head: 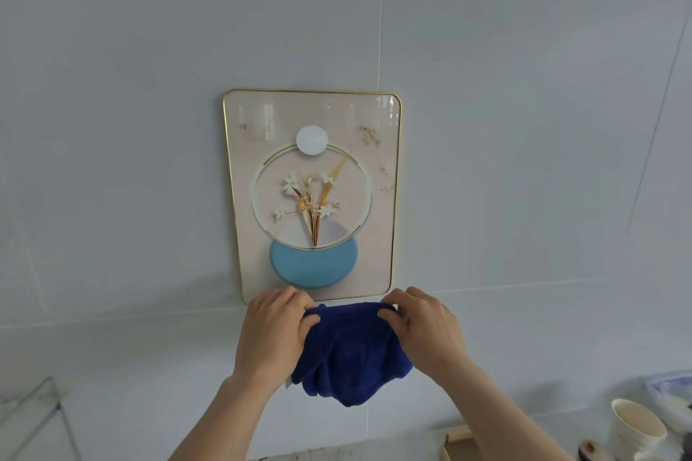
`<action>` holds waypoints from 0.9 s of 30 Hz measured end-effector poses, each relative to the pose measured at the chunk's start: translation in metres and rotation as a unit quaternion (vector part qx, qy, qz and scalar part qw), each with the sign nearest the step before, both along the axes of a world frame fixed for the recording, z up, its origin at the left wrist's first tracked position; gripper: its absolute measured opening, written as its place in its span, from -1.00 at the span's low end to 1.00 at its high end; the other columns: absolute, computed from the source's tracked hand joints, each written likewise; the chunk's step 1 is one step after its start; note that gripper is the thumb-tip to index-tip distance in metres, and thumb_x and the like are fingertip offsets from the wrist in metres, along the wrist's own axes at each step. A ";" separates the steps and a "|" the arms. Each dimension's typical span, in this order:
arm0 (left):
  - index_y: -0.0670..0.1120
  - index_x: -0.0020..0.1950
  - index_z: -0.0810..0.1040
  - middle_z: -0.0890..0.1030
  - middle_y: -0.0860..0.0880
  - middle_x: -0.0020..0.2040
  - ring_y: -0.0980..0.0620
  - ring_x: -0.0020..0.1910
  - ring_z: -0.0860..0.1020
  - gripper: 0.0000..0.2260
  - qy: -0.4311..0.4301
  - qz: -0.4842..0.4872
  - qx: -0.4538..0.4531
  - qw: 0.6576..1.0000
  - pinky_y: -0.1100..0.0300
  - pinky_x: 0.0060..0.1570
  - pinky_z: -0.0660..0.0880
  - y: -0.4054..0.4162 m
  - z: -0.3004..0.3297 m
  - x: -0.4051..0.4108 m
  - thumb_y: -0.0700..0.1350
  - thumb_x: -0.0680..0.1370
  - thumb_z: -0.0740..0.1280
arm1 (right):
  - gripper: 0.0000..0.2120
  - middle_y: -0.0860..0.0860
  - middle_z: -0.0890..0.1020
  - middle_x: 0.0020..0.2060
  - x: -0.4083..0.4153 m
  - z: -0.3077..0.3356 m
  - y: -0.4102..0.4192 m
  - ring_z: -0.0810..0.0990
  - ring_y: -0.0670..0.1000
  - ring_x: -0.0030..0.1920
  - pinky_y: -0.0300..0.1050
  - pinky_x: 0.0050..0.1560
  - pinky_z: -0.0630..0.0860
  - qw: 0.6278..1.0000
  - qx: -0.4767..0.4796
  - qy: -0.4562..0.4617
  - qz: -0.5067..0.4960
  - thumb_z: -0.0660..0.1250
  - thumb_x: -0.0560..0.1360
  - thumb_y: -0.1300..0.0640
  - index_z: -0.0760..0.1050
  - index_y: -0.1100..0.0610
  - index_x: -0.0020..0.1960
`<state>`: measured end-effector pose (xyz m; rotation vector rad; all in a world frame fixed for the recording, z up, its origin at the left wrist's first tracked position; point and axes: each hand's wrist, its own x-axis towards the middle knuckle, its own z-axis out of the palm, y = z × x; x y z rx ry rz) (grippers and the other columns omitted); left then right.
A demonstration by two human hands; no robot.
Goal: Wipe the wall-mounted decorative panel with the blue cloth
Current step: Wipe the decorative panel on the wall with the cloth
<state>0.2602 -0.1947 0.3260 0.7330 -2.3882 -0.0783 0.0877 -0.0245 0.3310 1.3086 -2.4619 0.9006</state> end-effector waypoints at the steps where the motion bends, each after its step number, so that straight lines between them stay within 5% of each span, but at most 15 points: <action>1: 0.10 0.04 0.59 0.64 0.16 -0.01 0.03 0.06 0.57 -0.87 0.011 -0.002 0.002 1.000 0.18 0.15 0.43 -0.003 0.005 0.002 0.10 0.65 0.29 | -0.89 -0.15 0.59 -0.17 0.002 0.006 -0.003 0.54 -0.03 -0.14 -0.14 -0.20 0.41 1.000 -0.011 -0.024 -0.004 0.28 0.64 -0.09 0.58 -0.18 0.06; 5: 0.09 0.06 0.58 0.67 0.19 0.21 0.04 0.19 0.59 -0.90 0.080 -0.043 0.054 0.994 0.18 0.16 0.49 -0.005 0.025 -0.004 0.07 0.64 0.32 | -0.85 -0.11 0.73 -0.29 0.012 0.034 -0.015 0.69 -0.07 -0.20 -0.17 -0.17 0.54 0.958 -0.172 -0.229 0.027 0.37 0.60 0.05 0.64 -0.13 -0.11; 10: 0.19 -0.01 0.45 0.57 0.25 0.40 0.12 0.32 0.54 -0.93 0.138 -0.130 0.119 0.975 0.18 0.18 0.54 0.015 0.052 -0.028 0.07 0.65 0.31 | -0.78 0.05 0.79 -0.05 0.024 0.062 -0.021 0.76 0.05 0.03 0.00 0.07 0.67 0.835 -0.304 -0.439 0.129 0.25 0.70 0.10 0.69 0.07 0.06; 15: 0.14 0.00 0.55 0.68 0.23 0.07 0.16 0.04 0.61 -0.95 0.191 -0.178 0.125 0.957 0.17 0.00 0.58 0.033 0.069 -0.055 0.06 0.63 0.34 | -0.71 0.18 0.73 0.17 0.031 0.073 -0.022 0.71 0.15 0.22 0.15 0.29 0.60 0.743 -0.324 -0.532 0.244 0.27 0.67 -0.08 0.68 0.04 0.18; 18: 0.17 0.02 0.55 0.68 0.24 -0.04 0.23 -0.01 0.62 -0.98 0.220 -0.191 0.165 0.942 0.28 -0.07 0.54 0.033 0.072 -0.067 0.04 0.62 0.37 | -0.81 0.28 0.71 0.15 0.022 0.076 -0.023 0.70 0.23 0.21 0.27 0.36 0.57 0.783 -0.311 -0.487 0.233 0.36 0.64 0.09 0.66 0.12 0.19; 21: 0.22 0.15 0.49 0.64 0.33 0.12 0.31 0.21 0.57 -0.75 0.224 -0.224 0.195 0.928 0.45 0.12 0.47 0.025 0.071 -0.070 -0.08 0.58 0.41 | -0.81 0.23 0.76 0.06 0.003 0.087 -0.026 0.73 0.24 0.15 0.22 0.27 0.64 0.815 -0.340 -0.438 0.171 0.35 0.62 0.27 0.72 0.09 0.08; 27: 0.08 0.33 0.49 0.59 0.15 0.35 0.07 0.40 0.49 -0.68 0.279 -0.128 0.061 0.950 0.06 0.40 0.43 -0.004 0.075 -0.077 -0.01 0.58 0.36 | -0.78 -0.05 0.78 -0.10 -0.035 0.130 -0.050 0.78 0.02 -0.13 0.06 -0.09 0.74 0.865 -0.441 -0.227 0.076 0.50 0.51 0.22 0.56 -0.06 0.01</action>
